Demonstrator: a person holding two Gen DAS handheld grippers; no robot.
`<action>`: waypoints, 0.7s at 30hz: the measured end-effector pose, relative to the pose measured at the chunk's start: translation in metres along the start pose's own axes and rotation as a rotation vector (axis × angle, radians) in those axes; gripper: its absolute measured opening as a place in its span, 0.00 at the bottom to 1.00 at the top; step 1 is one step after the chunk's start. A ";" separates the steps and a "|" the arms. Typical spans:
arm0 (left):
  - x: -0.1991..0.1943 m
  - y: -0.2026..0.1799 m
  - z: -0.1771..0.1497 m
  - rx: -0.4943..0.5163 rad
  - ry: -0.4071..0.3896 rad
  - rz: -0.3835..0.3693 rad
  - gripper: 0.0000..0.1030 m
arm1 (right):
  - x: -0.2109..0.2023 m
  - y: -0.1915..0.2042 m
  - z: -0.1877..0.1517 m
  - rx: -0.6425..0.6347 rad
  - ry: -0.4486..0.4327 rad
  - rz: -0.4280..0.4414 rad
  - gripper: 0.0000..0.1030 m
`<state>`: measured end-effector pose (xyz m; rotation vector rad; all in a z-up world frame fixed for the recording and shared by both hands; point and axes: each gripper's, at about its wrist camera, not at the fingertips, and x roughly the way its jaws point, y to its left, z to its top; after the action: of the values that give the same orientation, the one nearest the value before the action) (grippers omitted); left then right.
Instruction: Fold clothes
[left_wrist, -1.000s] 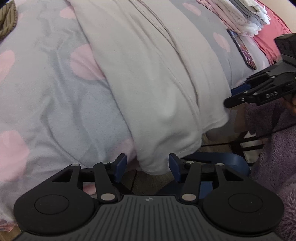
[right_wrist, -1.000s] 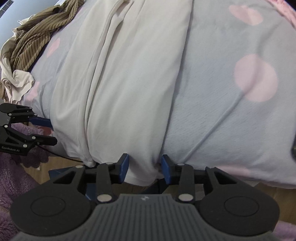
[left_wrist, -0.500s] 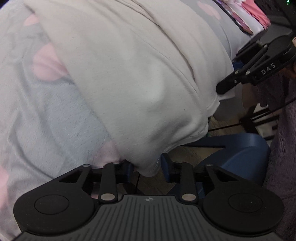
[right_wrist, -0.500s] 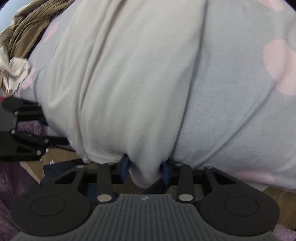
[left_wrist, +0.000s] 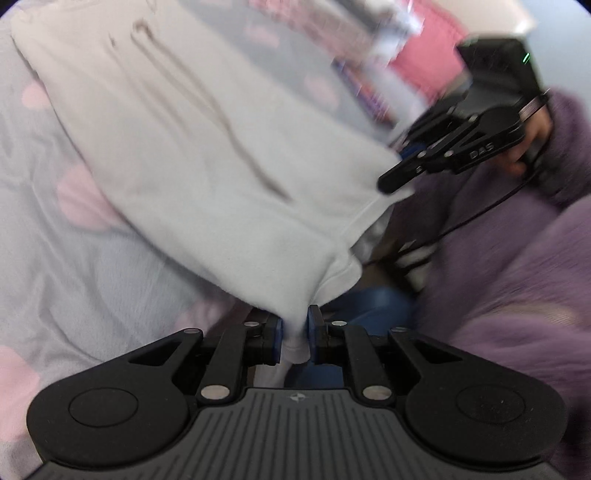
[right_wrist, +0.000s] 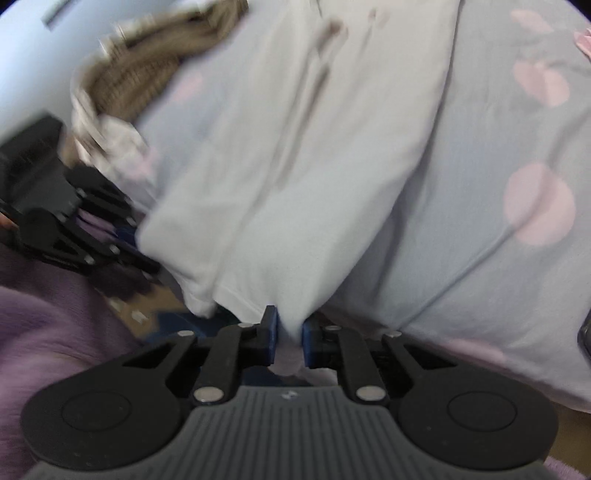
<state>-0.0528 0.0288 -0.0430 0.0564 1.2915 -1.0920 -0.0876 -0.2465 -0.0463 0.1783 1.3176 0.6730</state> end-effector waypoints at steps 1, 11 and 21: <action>-0.010 0.004 0.002 -0.012 -0.031 -0.018 0.11 | -0.009 -0.003 0.003 0.018 -0.032 0.035 0.11; -0.067 0.039 0.049 -0.113 -0.298 0.001 0.11 | -0.061 -0.022 0.061 0.071 -0.278 0.079 0.10; -0.058 0.113 0.115 -0.278 -0.430 0.111 0.11 | -0.044 -0.056 0.136 0.123 -0.424 -0.032 0.09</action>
<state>0.1140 0.0567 -0.0167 -0.2980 1.0241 -0.7682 0.0547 -0.2817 -0.0008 0.3775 0.9509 0.4935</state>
